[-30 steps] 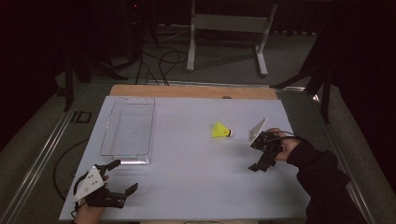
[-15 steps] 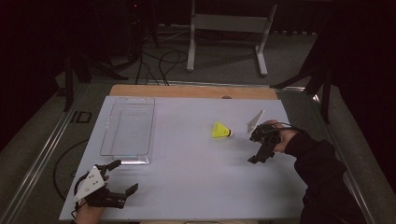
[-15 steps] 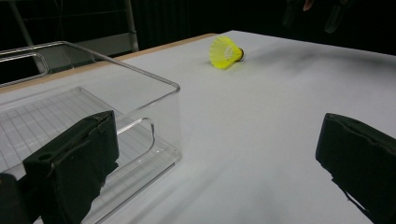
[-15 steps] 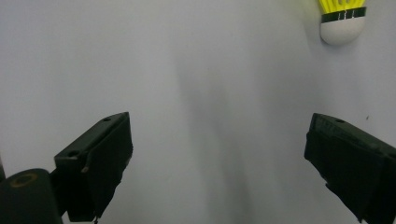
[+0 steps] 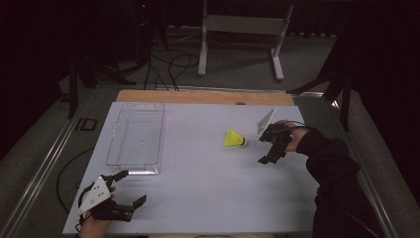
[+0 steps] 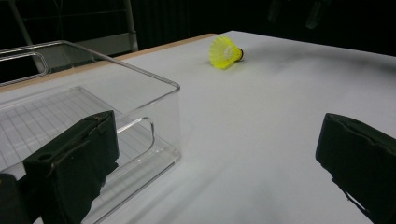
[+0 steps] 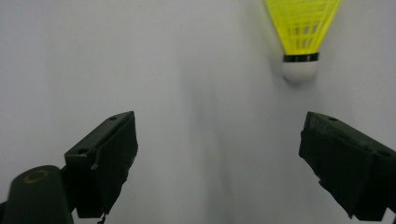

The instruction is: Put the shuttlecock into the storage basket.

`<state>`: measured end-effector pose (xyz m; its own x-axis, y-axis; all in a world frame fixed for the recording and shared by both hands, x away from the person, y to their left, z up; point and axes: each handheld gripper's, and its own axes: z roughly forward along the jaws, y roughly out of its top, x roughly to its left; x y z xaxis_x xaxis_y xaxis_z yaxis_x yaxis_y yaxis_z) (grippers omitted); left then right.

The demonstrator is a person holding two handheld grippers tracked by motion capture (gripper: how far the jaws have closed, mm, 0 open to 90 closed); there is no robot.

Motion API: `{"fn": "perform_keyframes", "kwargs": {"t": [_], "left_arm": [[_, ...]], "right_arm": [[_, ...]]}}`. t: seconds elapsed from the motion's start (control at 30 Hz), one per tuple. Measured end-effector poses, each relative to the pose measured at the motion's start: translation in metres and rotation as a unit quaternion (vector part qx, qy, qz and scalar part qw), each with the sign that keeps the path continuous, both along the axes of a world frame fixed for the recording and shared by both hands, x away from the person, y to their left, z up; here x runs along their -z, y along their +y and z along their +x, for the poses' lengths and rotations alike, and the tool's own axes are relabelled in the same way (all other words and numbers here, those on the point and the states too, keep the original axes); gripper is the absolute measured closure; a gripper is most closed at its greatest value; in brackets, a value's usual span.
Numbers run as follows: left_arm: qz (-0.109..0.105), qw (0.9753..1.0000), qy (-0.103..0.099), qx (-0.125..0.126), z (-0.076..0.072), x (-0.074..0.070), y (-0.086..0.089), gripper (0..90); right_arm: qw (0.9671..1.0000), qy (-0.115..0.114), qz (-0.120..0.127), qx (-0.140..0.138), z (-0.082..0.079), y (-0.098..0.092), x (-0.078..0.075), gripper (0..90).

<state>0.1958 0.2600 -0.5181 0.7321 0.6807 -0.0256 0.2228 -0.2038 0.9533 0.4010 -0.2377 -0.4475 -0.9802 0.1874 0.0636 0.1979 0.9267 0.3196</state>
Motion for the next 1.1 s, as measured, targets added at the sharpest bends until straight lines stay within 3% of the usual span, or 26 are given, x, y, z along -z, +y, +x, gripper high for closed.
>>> {"fn": "perform_keyframes", "kwargs": {"t": [0.43,0.73,1.1], "left_arm": [[-0.001,1.0,0.002,-0.001,0.0,0.0,0.0,0.4],[-0.002,1.0,0.002,-0.001,0.0,0.0,0.001,0.4],[-0.003,1.0,0.003,0.001,0.0,0.0,0.001,0.4]], "right_arm": [[0.9998,-0.02,0.0,-0.003,0.028,0.005,0.002,10.5],[0.9995,-0.028,-0.005,-0.01,0.039,0.015,0.007,11.0],[0.9989,-0.04,0.026,-0.002,0.049,0.024,0.018,13.3]]}}
